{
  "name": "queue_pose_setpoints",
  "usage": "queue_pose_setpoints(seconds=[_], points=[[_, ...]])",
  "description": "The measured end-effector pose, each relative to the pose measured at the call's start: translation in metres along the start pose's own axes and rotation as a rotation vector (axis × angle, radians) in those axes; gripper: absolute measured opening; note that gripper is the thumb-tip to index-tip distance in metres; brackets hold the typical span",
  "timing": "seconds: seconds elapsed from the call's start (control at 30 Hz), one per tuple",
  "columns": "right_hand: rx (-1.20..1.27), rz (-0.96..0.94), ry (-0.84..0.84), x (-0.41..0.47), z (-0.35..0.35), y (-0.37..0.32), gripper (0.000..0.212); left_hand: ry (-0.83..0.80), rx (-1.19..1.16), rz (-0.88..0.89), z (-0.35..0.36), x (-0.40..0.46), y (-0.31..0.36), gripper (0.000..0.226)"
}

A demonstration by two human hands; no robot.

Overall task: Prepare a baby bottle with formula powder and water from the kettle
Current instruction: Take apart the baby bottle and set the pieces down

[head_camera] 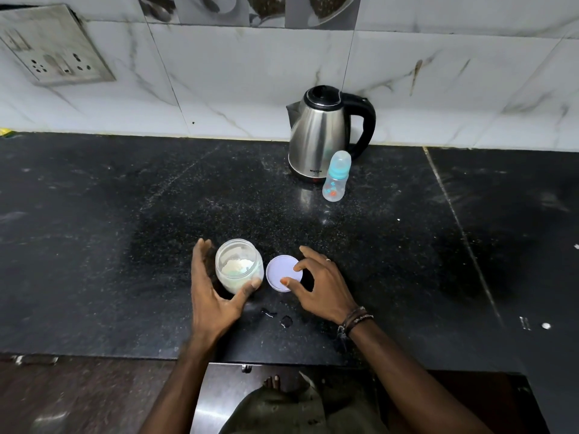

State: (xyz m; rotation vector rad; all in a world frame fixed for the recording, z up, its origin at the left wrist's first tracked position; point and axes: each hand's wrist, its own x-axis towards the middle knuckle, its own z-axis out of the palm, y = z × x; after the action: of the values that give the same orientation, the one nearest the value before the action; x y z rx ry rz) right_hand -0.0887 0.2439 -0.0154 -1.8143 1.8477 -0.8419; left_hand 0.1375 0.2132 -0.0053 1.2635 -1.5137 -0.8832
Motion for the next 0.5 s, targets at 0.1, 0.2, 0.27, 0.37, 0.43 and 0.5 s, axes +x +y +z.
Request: queue_pose_setpoints(seconds=[0.1,0.2,0.27,0.37,0.43,0.5], points=[[0.046,-0.021,0.111,-0.001,-0.004,0.003,0.043,0.129,0.034,0.152,0.007,-0.001,0.027,0.11],[0.085,-0.033,0.185,-0.001,-0.014,0.005,0.039,0.192,0.044,0.282,0.017,0.004,0.053,0.103],[0.105,-0.045,0.243,-0.001,-0.021,0.006,0.036,0.199,0.033,0.352,0.029,0.006,0.068,0.096],[0.118,-0.063,0.335,0.003,-0.032,0.01,0.032,0.162,-0.051,0.377,0.054,0.011,0.084,0.085],[0.115,-0.072,0.385,0.006,-0.039,0.017,0.029,0.121,-0.139,0.32,0.075,0.017,0.09,0.081],[0.116,-0.053,0.412,0.012,-0.044,0.026,0.023,0.093,-0.188,0.24,0.095,0.026,0.094,0.078]])
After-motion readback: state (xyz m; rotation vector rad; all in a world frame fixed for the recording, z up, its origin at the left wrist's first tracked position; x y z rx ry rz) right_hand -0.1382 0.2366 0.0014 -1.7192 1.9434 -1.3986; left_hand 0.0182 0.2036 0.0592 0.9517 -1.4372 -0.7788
